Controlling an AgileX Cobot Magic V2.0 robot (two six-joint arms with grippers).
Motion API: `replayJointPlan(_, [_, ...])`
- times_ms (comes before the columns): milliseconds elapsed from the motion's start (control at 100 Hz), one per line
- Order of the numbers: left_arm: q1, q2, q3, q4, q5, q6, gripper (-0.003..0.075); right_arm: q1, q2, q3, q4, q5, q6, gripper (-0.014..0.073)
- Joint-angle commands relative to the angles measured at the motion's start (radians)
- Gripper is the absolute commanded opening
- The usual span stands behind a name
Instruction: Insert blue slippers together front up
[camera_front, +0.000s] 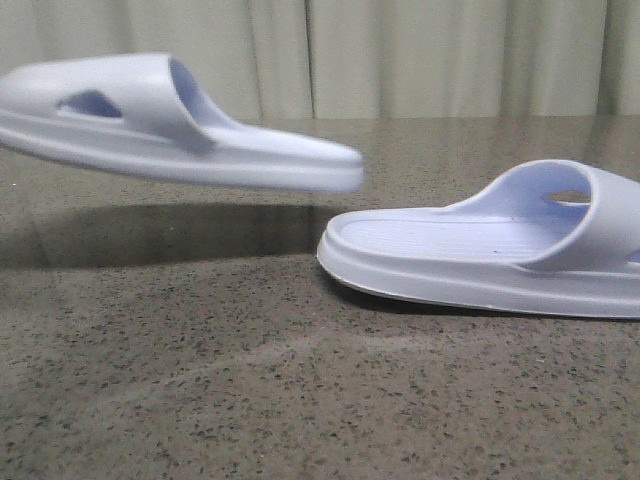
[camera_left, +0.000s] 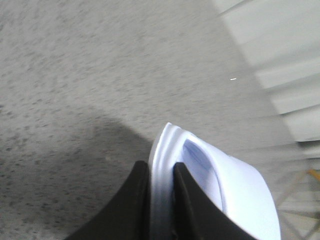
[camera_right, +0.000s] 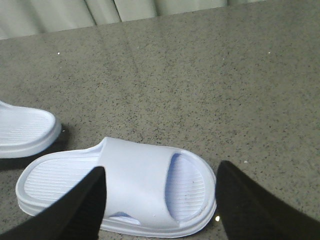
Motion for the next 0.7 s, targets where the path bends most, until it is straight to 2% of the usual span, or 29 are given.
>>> replayJointPlan(0, [-0.006,-0.084,-0.022,-0.015,-0.012,0.001,0.0016,0.000,0.016,-0.034,-0.009,-0.085,-0.004,0.0404])
replayJointPlan(110, [-0.006,-0.158,-0.022,-0.011,-0.010,0.001,0.0016,-0.004,0.016,-0.034,-0.045,-0.085,0.027,0.0404])
replayJointPlan(270, [-0.006,-0.225,-0.022,-0.011,0.026,0.001,0.0016,-0.019,0.016,-0.014,-0.290,-0.073,0.281,0.0404])
replayJointPlan(340, [-0.006,-0.232,-0.022,-0.009,0.059,0.001,0.0016,-0.020,0.016,0.002,-0.349,-0.067,0.363,0.0404])
replayJointPlan(690, [-0.006,-0.232,-0.019,-0.009,0.103,0.001,0.0016,-0.020,0.016,0.088,-0.342,-0.067,0.603,0.0404])
